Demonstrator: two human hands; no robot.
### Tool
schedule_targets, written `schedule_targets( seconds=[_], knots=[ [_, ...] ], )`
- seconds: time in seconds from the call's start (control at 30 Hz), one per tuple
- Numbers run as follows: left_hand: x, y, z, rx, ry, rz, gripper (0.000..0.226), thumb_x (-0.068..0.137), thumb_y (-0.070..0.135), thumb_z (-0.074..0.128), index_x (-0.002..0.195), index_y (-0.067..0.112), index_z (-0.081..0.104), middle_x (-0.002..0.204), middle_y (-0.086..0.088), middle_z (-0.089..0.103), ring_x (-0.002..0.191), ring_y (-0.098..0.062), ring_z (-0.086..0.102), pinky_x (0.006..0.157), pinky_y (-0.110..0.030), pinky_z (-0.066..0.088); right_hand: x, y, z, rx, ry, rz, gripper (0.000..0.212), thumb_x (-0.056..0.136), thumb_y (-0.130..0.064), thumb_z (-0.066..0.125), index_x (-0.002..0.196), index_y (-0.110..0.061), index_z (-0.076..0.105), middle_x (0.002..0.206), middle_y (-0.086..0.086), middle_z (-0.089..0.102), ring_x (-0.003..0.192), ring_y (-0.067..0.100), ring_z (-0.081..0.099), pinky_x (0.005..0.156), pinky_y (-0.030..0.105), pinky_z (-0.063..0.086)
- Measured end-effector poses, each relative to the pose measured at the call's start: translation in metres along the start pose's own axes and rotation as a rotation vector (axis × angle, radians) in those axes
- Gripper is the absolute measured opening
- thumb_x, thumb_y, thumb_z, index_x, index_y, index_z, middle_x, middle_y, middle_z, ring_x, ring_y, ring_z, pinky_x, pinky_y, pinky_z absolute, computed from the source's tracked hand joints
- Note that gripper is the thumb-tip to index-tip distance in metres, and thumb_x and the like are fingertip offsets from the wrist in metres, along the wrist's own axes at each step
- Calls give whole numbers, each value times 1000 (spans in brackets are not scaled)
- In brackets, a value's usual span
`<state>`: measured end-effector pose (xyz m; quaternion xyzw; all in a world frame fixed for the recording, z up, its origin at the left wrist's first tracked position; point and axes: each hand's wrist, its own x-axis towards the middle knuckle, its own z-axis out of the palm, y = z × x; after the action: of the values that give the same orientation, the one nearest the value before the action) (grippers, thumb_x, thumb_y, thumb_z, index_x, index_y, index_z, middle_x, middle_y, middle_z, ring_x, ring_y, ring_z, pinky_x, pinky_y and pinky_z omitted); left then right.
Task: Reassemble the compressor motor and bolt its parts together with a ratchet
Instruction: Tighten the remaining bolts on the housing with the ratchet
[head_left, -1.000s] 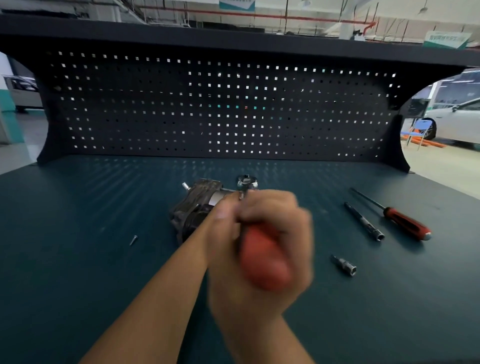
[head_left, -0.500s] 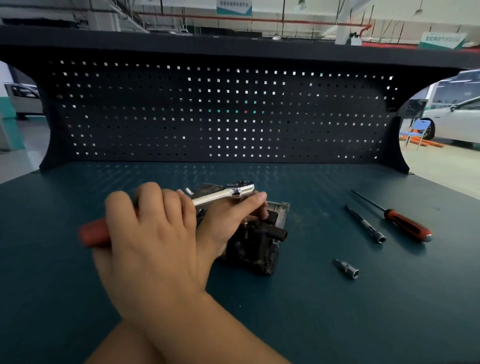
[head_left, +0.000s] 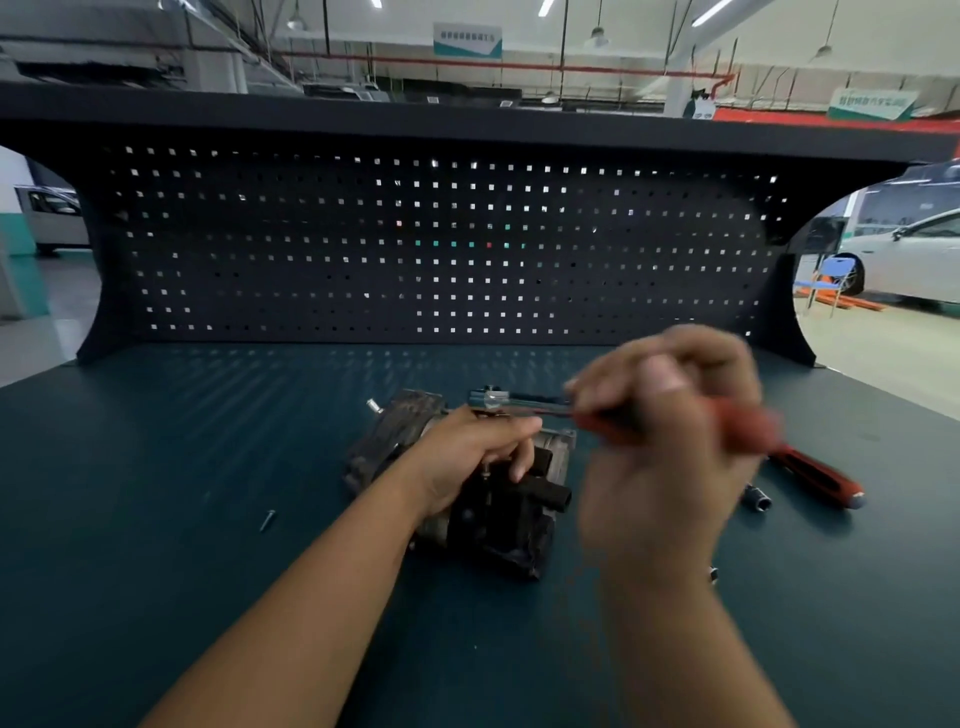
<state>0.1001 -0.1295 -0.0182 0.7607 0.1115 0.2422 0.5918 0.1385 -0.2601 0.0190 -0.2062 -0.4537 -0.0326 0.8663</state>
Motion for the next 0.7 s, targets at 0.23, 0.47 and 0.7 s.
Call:
schedule_targets(
  seconds=[0.23,0.47,0.7],
  knots=[
    [-4,-3,-2,23,-50,58,49,83,30,51,37,23,35,48,0,50,65,-23,46,100,-51,36,52,57,-71,762,433,661,12,64,-21,60,71,-13,54,57,-6,48,45,8,47,55,17,47],
    [-2,-3,0,42,-12,84,47,82,29,51,39,20,34,45,0,48,55,-13,45,84,-36,41,45,82,-79,766,616,726,29,69,-8,57,49,-17,39,44,-7,36,35,8,39,48,15,43],
    [-7,-4,3,54,-14,120,45,82,23,52,37,22,45,44,1,46,49,-10,48,68,-18,42,17,14,-63,487,372,453,39,83,-15,43,44,-21,41,45,-8,34,44,9,37,53,21,43]
  ],
)
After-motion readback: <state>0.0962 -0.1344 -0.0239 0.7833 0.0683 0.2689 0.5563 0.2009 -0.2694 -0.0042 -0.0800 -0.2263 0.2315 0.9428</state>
